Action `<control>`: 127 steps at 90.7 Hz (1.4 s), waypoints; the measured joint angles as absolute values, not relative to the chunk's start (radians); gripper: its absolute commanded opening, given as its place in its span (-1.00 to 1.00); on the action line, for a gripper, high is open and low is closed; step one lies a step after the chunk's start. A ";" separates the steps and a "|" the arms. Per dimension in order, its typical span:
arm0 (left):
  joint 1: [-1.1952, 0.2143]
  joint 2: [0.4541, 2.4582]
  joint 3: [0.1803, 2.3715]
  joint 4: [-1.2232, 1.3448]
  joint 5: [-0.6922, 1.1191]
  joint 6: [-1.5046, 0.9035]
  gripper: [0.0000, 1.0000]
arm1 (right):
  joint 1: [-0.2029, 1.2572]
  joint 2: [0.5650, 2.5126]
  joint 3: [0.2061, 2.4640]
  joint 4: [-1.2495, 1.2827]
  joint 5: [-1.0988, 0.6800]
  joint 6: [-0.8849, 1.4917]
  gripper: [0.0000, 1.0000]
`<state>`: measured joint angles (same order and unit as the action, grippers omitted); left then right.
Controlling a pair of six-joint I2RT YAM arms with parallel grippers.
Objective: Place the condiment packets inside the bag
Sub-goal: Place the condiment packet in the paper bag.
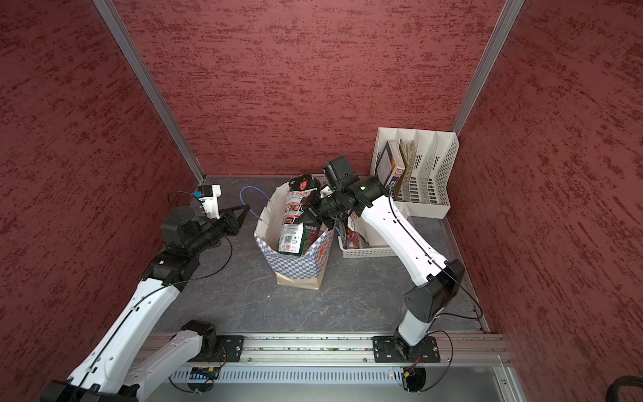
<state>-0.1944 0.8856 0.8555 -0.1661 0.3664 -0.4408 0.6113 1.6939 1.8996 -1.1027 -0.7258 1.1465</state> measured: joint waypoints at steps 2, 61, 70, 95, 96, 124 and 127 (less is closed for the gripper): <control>-0.194 0.887 0.856 -0.162 0.371 -0.441 -1.00 | 0.612 1.699 1.899 -1.100 -0.730 1.151 -1.00; -0.194 0.901 0.856 -0.137 0.409 -0.441 -1.00 | 0.626 1.842 1.844 -1.015 -0.725 1.088 -0.83; -0.194 0.905 0.855 -0.136 0.410 -0.441 -1.00 | 0.626 1.874 1.845 -1.053 -0.691 1.026 -0.56; -0.194 0.911 0.856 -0.131 0.410 -0.441 -1.00 | 0.627 1.910 2.049 -1.254 -0.484 0.823 -0.08; -0.193 0.911 0.855 -0.131 0.410 -0.441 -1.00 | 0.627 1.909 2.059 -1.260 -0.474 0.816 -0.07; -0.192 0.918 0.856 -0.105 0.427 -0.460 -1.00 | 0.627 1.749 2.035 -1.291 -0.226 0.603 0.21; -0.194 0.927 0.859 -0.097 0.434 -0.471 -1.00 | 0.627 1.702 1.995 -1.273 -0.200 0.579 0.27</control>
<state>-0.1936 0.9268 0.8585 -0.0967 0.4343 -0.4709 0.6273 1.7023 1.9949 -1.2728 -0.2005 0.5785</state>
